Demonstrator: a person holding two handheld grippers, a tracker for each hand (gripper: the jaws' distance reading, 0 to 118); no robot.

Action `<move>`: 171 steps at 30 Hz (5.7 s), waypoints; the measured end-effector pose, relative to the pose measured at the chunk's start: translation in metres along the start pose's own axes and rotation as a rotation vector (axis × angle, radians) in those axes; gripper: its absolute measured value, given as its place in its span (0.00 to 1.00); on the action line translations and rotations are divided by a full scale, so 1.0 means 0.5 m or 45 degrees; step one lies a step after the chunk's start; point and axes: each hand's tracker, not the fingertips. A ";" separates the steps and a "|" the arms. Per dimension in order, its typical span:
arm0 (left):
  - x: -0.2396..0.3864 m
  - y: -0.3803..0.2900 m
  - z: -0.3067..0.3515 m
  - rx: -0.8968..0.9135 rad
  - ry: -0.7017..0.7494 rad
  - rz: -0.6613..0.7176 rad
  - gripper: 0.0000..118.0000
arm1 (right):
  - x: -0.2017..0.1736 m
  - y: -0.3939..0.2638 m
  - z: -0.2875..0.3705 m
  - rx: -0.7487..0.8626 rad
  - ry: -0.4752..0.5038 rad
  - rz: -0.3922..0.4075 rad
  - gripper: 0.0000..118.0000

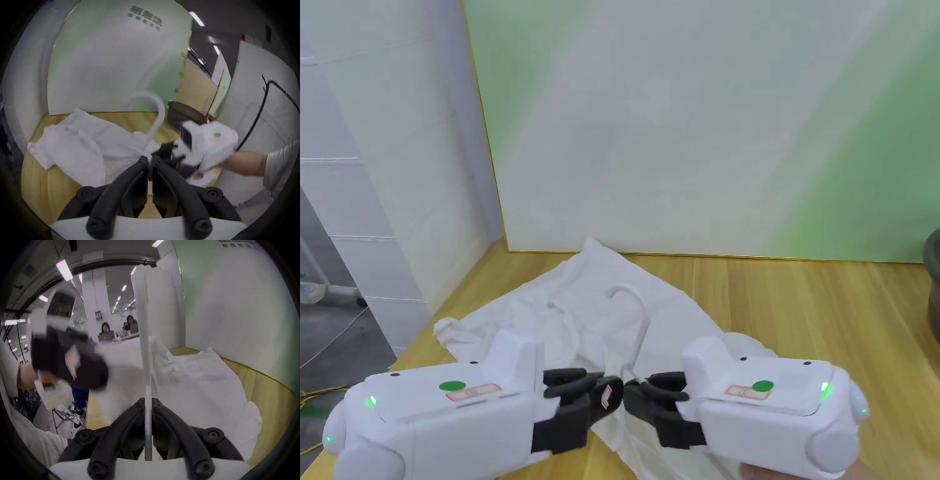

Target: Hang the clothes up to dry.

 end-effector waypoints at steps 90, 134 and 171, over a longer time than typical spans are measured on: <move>-0.015 0.250 -0.070 -0.679 -0.160 -1.004 0.07 | -0.063 -0.135 0.072 -0.112 -1.001 -0.224 0.01; 0.014 0.229 -0.209 -0.609 -0.043 -0.867 0.07 | -0.091 0.233 0.473 0.322 -0.966 -0.185 0.01; -0.014 0.210 -0.071 -0.356 -0.214 -0.679 0.07 | -0.046 0.067 0.469 0.047 -0.382 0.509 1.00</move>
